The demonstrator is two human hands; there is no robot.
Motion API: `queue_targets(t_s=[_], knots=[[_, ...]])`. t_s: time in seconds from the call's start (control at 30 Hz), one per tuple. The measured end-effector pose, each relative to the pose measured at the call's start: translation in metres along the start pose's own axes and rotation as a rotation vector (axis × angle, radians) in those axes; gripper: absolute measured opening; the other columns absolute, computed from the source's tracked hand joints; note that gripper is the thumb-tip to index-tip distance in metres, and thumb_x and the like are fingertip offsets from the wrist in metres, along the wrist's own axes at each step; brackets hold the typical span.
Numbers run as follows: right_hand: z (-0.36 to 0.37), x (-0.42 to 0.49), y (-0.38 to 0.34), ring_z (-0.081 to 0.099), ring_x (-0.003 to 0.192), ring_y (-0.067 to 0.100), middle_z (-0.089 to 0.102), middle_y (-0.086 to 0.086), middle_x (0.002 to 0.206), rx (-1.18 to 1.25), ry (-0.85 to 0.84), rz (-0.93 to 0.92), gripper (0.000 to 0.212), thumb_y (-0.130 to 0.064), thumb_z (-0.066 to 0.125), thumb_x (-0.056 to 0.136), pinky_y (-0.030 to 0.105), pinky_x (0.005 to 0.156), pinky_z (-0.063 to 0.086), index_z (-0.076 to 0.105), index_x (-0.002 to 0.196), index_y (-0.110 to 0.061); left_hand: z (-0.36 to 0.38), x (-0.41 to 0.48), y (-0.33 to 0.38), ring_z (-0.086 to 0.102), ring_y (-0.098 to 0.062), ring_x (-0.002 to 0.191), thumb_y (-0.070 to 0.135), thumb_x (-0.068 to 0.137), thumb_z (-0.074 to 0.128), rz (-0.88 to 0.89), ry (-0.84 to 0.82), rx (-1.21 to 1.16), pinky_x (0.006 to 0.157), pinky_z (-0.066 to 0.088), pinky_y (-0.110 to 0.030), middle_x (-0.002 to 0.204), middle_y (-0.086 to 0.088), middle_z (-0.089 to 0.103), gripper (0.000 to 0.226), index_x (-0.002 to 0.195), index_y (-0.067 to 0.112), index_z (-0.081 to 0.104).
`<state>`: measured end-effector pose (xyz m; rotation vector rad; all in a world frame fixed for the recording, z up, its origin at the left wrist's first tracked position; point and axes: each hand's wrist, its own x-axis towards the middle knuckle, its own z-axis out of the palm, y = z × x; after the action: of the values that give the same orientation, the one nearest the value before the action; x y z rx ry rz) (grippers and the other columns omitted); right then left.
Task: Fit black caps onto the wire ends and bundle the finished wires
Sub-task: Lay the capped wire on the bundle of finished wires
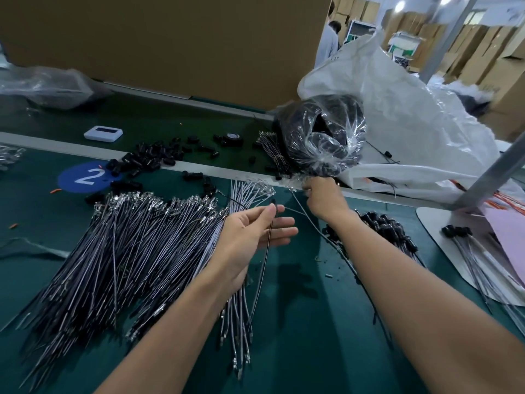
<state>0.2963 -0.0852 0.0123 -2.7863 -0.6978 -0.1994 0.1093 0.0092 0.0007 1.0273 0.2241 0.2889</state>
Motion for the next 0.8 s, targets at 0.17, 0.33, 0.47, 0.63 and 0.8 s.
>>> queue_targets(t_s=[0.17,0.33,0.47,0.63,0.8], knots=[[0.008,0.004,0.004,0.064,0.091,0.036,0.069,0.02,0.093,0.056,0.074,0.012,0.019,0.003,0.056,0.087,0.037,0.076,0.052,0.072,0.095,-0.001,0.0,0.001,0.001,0.074,-0.024,0.079,0.014,0.102,0.045,-0.038,-0.02,-0.091,0.062,0.058,-0.025,0.094,-0.018,0.074,0.026,0.107,-0.002,0.064],[-0.007,-0.014,0.009,0.061,0.083,0.018,0.072,0.012,0.095,0.407,0.155,0.078,0.018,-0.007,0.065,0.09,0.023,0.078,0.046,0.074,0.104,-0.002,-0.002,0.002,-0.001,0.074,-0.023,0.083,0.003,0.094,0.054,-0.038,-0.05,-0.127,0.065,0.058,-0.024,0.095,-0.019,0.074,0.02,0.111,-0.004,0.062],[-0.025,-0.063,0.005,0.06,0.066,0.006,0.069,-0.005,0.072,0.874,0.17,0.063,0.005,-0.012,0.074,0.084,0.019,0.068,0.05,0.074,0.083,-0.017,0.0,0.001,-0.006,0.074,-0.022,0.084,-0.008,0.085,0.062,-0.019,-0.095,0.004,0.069,0.058,-0.023,0.095,-0.018,0.074,0.03,0.114,-0.002,0.061],[-0.029,-0.111,-0.003,0.061,0.061,0.007,0.069,-0.004,0.066,1.235,0.14,0.035,0.006,-0.008,0.073,0.084,0.017,0.062,0.051,0.071,0.08,-0.012,0.002,0.0,-0.011,0.074,-0.021,0.087,-0.017,0.084,0.06,-0.008,-0.158,0.164,0.07,0.059,-0.025,0.093,-0.013,0.075,0.032,0.103,0.008,0.065],[-0.026,-0.116,-0.008,0.059,0.063,0.01,0.068,-0.003,0.068,1.145,0.124,-0.009,0.006,-0.009,0.074,0.084,0.023,0.066,0.051,0.071,0.08,-0.012,0.004,-0.002,-0.011,0.074,-0.022,0.086,-0.01,0.082,0.066,0.012,-0.193,0.235,0.067,0.058,-0.024,0.09,-0.013,0.076,0.027,0.1,0.011,0.068]])
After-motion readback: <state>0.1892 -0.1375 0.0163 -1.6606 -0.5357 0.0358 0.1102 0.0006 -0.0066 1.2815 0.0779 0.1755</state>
